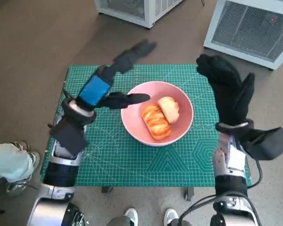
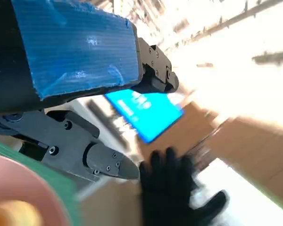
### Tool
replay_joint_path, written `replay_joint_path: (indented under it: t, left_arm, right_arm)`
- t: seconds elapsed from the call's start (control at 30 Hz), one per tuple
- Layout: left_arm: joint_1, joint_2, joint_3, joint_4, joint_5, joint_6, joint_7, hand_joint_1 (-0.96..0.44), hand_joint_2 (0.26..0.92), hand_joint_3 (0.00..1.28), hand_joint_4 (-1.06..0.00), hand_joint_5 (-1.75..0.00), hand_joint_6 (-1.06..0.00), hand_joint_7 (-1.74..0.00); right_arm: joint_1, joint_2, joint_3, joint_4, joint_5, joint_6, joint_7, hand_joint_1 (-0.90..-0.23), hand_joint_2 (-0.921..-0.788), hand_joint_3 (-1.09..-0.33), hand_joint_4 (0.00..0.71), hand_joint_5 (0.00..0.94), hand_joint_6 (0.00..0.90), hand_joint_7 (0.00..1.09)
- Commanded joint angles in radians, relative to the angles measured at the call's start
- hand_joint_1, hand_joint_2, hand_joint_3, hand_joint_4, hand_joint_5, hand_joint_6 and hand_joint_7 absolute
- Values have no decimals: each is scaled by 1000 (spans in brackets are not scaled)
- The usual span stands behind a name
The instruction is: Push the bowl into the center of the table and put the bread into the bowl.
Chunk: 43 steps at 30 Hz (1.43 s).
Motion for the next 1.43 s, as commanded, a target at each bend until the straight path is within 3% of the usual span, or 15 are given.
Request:
replay_joint_path:
  t: [0.03, 0.63, 1.13, 1.43]
  left_arm:
    - [28, -35, 40, -5, -87, 7, -22, -427, 921, 222, -170, -1, -271, -14]
    - [61, -63, 80, -7, -128, -6, -62, -519, 921, 205, -156, 0, -268, -19]
    - [69, -92, 86, 10, -80, -62, -29, -534, 921, 203, -159, -3, -257, -16]
    - [70, -96, 83, 25, -38, -96, -6, -530, 921, 203, -161, -3, -253, -15]
  right_arm:
    - [-4, -5, 7, -10, -11, 10, -17, -646, -921, -679, 270, 5, 153, 461]
    - [-55, -13, 31, -3, -42, 5, -32, -651, -921, -693, 269, 2, 155, 450]
    - [-60, -20, 50, -12, -63, 17, -52, -666, -921, -701, 275, 4, 148, 458]
    - [-55, -21, 55, -4, -61, 21, -55, -669, -921, -701, 277, 5, 144, 463]
